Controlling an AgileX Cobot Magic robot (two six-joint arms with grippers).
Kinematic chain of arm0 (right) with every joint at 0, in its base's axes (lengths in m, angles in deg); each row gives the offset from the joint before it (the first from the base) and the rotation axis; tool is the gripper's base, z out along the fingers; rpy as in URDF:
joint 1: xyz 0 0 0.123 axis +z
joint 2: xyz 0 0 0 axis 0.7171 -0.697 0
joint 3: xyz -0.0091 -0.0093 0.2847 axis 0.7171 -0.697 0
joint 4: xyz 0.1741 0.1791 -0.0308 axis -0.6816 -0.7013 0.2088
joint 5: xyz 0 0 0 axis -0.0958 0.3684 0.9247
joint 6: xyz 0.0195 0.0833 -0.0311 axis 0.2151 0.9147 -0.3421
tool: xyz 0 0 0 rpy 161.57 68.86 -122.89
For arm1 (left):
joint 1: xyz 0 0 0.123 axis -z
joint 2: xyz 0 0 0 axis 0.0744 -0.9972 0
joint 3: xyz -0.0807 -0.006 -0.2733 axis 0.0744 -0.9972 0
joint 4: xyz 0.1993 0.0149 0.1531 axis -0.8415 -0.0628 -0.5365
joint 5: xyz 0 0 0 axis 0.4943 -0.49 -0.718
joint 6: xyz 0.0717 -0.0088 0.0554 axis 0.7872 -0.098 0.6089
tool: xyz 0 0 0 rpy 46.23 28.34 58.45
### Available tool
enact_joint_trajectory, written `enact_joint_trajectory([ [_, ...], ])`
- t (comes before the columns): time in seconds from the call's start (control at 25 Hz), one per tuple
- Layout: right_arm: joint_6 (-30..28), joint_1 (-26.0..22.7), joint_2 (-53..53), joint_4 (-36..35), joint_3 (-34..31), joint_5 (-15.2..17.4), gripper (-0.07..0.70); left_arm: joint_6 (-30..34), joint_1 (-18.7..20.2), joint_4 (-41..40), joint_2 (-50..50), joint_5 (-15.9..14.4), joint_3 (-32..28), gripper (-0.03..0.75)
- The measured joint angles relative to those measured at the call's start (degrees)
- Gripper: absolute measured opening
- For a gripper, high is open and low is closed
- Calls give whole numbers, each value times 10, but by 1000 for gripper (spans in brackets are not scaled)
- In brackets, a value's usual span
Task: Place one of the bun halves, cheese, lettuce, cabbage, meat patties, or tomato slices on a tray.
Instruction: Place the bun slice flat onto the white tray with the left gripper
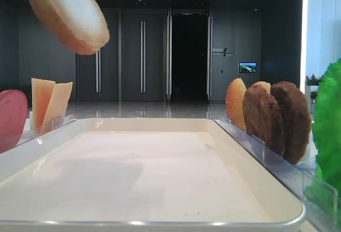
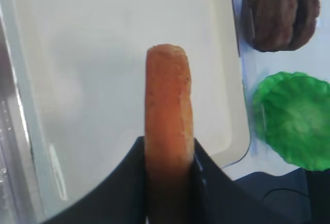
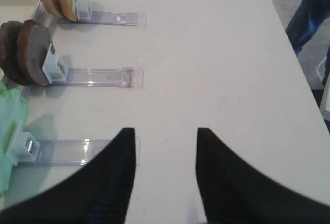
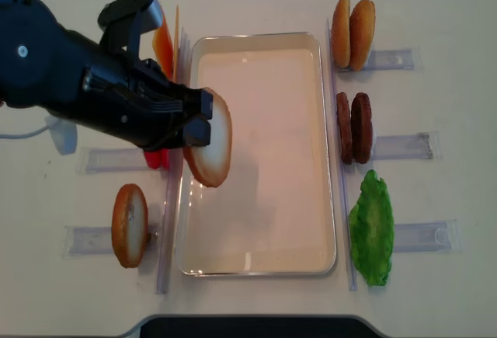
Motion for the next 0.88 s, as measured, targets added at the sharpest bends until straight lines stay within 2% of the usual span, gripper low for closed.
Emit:
enact_joint_trajectory([
  [0.36,0,0,0,0,0,0,302,55,0,78,-2,46,-34,139],
  [0.52,0,0,0,0,0,0,302,159,0,195,-30,71,-40,139],
  [0.72,0,0,0,0,0,0,302,293,0,349,-98,89,-40,139],
  [0.88,0,0,0,0,0,0,302,363,0,415,-134,92,-40,139],
])
